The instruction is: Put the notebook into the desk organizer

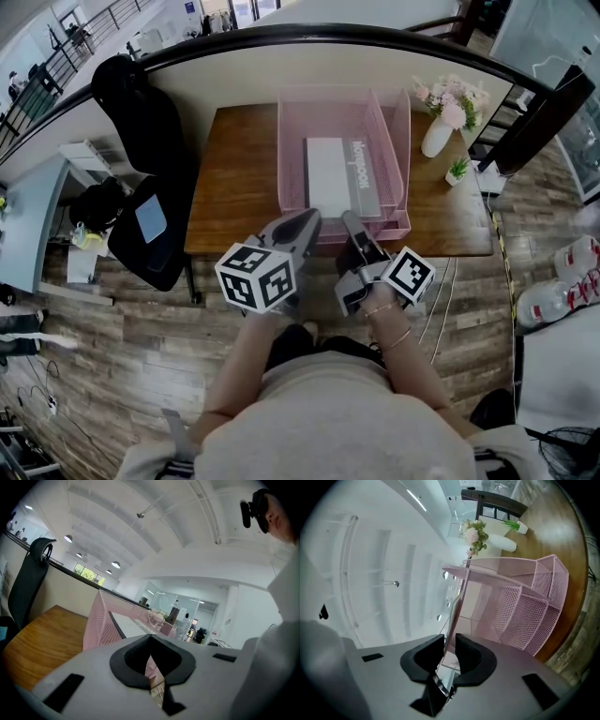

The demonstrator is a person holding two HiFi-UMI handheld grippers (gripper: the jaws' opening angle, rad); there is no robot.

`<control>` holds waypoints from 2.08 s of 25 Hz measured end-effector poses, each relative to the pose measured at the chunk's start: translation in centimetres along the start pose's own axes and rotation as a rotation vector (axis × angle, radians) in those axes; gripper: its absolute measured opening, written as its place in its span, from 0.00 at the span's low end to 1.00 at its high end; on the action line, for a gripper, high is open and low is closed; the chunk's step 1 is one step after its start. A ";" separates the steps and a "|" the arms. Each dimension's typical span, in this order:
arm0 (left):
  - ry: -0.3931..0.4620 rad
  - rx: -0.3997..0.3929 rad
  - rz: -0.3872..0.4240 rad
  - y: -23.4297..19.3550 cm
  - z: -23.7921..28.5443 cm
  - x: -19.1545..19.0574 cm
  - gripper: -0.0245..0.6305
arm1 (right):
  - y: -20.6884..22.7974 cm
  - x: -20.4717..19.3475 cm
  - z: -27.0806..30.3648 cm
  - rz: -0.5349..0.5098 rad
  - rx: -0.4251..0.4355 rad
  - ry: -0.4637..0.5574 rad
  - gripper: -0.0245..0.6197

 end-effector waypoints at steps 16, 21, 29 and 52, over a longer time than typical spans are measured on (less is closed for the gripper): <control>-0.010 -0.017 0.007 -0.6 1.7 0.6 0.05 | 1.3 1.3 1.9 0.014 -0.039 0.007 0.18; -0.015 -0.018 0.005 -0.8 1.7 0.7 0.05 | 1.2 1.4 2.1 0.013 -0.038 0.010 0.18; -0.011 -0.018 0.005 -0.7 1.3 0.7 0.05 | 0.7 1.5 1.7 -0.028 -0.069 0.036 0.20; -0.004 -0.047 0.042 2.5 -0.5 -0.9 0.05 | -3.9 0.8 -2.3 -0.308 -0.007 -0.020 0.20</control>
Point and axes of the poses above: the fingertips, and each gripper's own axes: z forward along the fingers, y to its right, x out of its top, the point moved 3 cm from there along -z, backward along the fingers, and after that the axes turned 2 degrees about -z, right-handed, at the moved point
